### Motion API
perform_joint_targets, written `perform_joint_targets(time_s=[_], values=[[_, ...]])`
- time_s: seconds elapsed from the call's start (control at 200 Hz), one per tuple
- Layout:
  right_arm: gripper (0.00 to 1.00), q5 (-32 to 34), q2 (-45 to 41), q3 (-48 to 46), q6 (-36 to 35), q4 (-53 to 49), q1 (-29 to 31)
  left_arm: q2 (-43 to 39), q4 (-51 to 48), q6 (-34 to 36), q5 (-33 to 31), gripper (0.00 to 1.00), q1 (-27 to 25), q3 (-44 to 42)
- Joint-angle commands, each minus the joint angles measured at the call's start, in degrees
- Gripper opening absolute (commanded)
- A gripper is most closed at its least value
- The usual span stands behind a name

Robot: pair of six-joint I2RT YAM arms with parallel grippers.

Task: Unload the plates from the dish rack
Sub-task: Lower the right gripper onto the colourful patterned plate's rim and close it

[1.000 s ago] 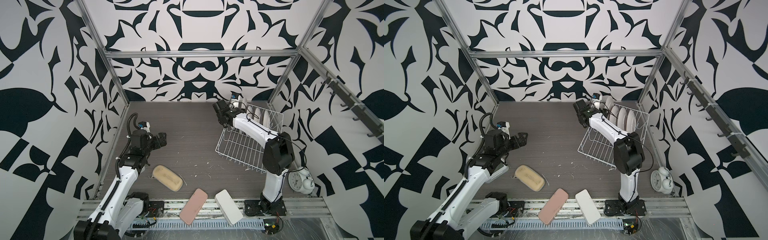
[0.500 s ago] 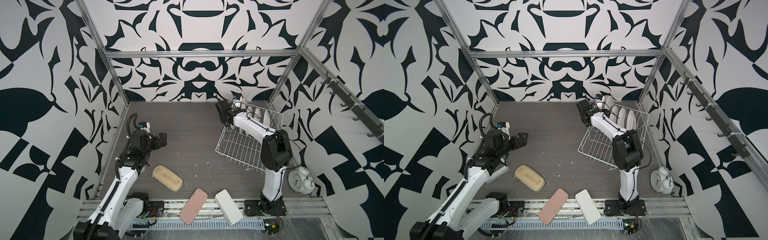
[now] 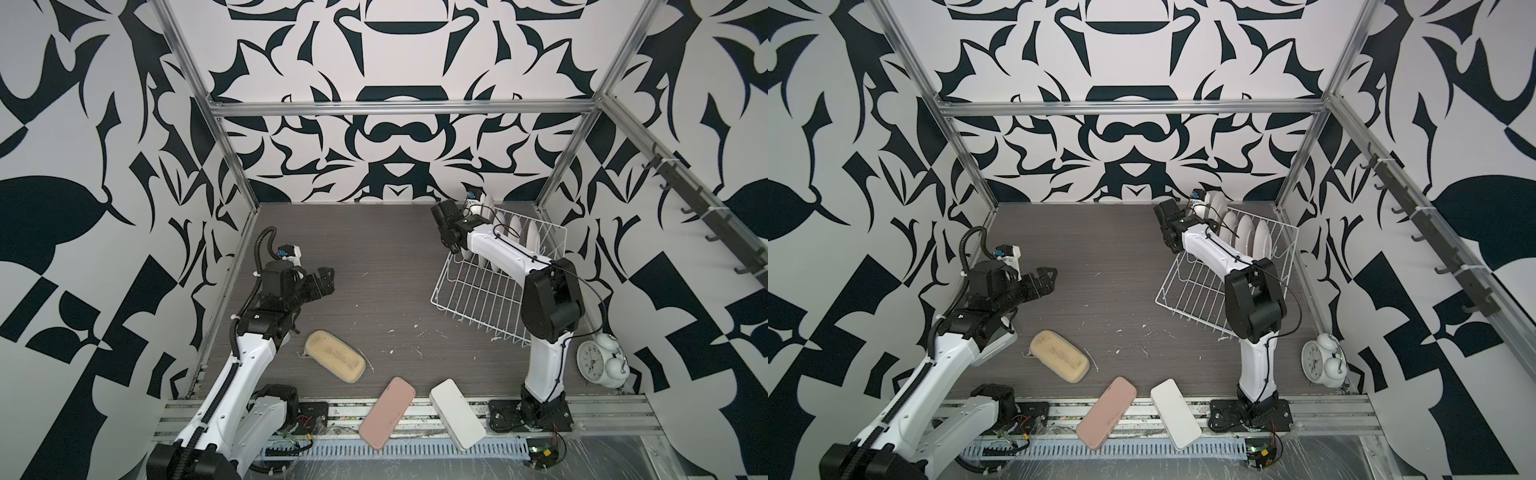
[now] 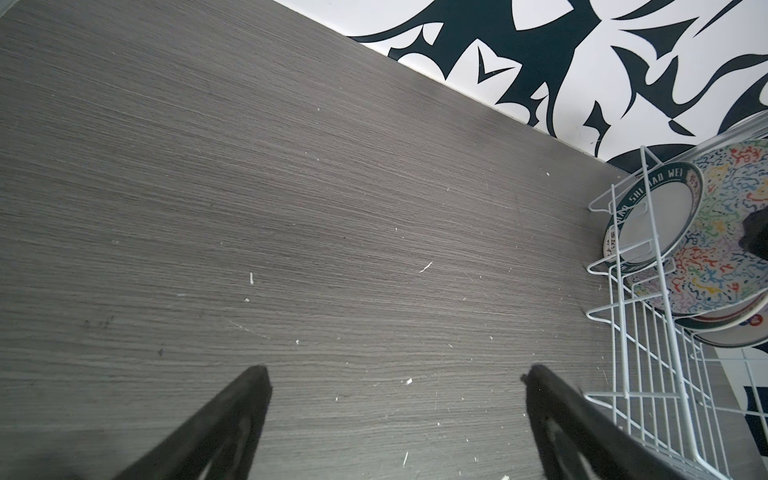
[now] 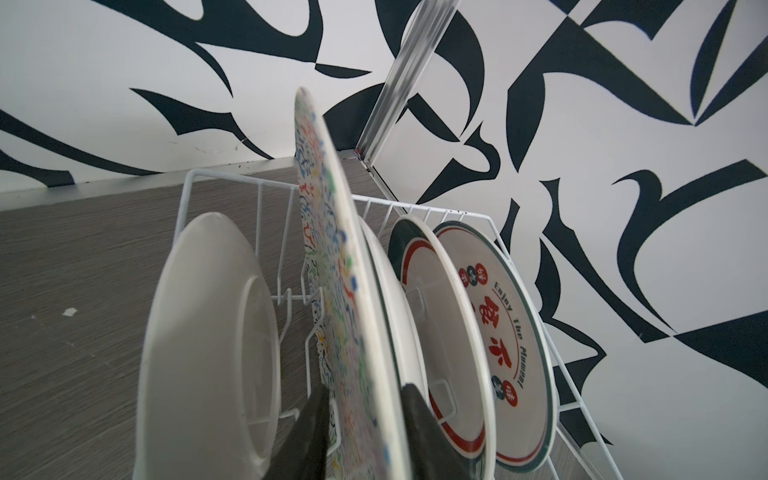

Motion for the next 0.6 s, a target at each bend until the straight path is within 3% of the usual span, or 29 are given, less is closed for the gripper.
perform_joint_targets(time_s=[0.0, 0.195, 0.265, 0.595], values=[[0.3, 0.9, -0.9, 1.0, 0.8, 0.2, -0.4, -0.5, -1.0, -0.3, 0.7, 1.0, -0.2, 2.1], [0.27, 1.3, -1.0, 1.1, 0.9, 0.3, -0.5, -0.7, -1.1, -0.3, 0.6, 1.0, -0.2, 2.0], [0.2, 1.5, -0.9, 1.3, 0.9, 0.2, -0.5, -0.8, -1.1, -0.2, 0.6, 1.0, -0.3, 2.0], [0.11, 2.0, -1.5, 1.4, 0.8, 0.2, -0.5, -0.9, -1.4, -0.3, 0.4, 1.0, -0.2, 2.0]])
